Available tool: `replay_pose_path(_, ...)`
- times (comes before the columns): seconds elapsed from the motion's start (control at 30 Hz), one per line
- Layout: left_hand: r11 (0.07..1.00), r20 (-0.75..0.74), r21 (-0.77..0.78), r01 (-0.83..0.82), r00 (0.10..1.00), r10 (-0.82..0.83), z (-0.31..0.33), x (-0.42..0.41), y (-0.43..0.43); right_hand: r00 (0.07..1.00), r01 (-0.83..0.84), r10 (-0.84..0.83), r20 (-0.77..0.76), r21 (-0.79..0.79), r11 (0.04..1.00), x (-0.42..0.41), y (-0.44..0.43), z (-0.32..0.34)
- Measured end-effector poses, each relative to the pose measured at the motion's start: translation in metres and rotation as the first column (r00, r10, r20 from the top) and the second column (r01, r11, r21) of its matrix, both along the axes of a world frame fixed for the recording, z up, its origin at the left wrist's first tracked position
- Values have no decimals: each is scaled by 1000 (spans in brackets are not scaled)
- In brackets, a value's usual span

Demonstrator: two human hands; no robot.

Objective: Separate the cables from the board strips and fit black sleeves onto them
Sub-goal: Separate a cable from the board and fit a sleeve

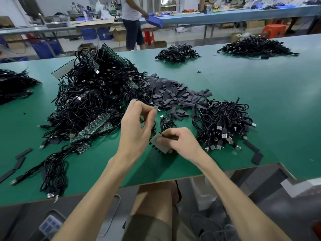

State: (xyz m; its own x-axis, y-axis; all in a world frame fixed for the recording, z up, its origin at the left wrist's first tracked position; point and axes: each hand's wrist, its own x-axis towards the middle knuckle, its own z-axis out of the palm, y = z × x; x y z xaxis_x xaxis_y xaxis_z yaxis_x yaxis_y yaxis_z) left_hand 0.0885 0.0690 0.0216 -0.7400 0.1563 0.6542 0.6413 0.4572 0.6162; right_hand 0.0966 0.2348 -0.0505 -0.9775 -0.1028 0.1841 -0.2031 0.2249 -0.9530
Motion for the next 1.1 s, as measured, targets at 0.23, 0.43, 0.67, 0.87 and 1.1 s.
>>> replay_pose_path(0.23, 948, 4, 286, 142, 989, -149, 61, -10, 14, 998, -58, 58, -5, -95, 994, 0, -1, -4)
replay_pose_path(0.43, 943, 470, 247, 225, 823, -319, 71, -26, 33, 999, -11, 11, 36, -9, 1000, -3, -4, -9)
replay_pose_path(0.67, 740, 174, 520, 427, 795, -581, 101, -3, 50, 999, 2, 6, -42, 193, 981, -2, -6, -7)
replay_pose_path(0.87, 676, 92, 651, 344, 849, -520, 113, -4, 50, 1000, 6, -6, 1, 150, 989, -3, -9, -8)
replay_pose_path(1.1, 680, 25, 615, 399, 853, -522, 125, -19, 59, 1000, 9, -11, 7, 283, 959, -6, -11, -8)
